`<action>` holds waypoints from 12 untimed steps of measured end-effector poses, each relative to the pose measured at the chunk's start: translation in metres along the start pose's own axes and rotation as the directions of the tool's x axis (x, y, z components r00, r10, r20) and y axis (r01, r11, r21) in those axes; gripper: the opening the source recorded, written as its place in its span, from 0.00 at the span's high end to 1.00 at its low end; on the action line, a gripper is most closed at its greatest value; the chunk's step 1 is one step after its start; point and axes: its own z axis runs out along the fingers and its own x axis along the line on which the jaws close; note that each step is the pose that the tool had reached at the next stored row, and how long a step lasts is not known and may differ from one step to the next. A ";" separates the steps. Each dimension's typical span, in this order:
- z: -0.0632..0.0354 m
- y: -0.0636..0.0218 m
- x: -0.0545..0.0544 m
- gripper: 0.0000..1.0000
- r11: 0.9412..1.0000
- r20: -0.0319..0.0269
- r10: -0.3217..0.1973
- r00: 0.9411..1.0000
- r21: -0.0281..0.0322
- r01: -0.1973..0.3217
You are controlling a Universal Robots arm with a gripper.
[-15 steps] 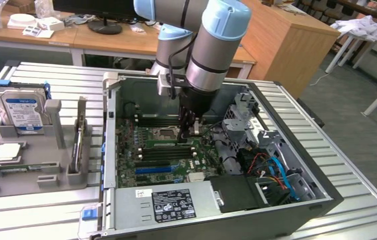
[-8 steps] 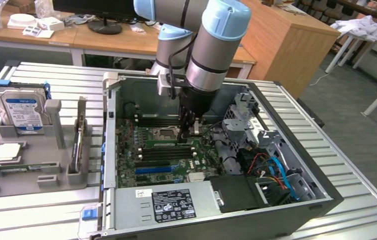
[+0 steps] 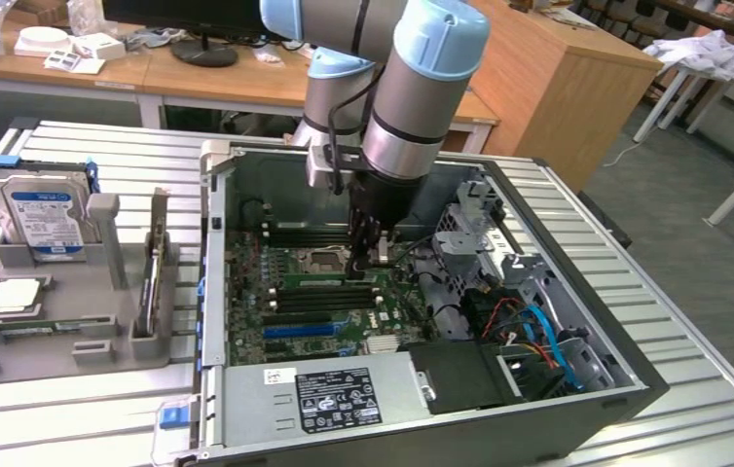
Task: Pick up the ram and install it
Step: 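Insert the ram into the slot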
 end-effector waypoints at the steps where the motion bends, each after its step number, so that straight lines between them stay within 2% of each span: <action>1: 0.0000 0.0000 0.000 0.88 1.000 0.000 0.000 1.000 0.000 0.000; 12: 0.0038 -0.0002 0.000 0.88 1.000 0.000 0.000 1.000 0.000 0.000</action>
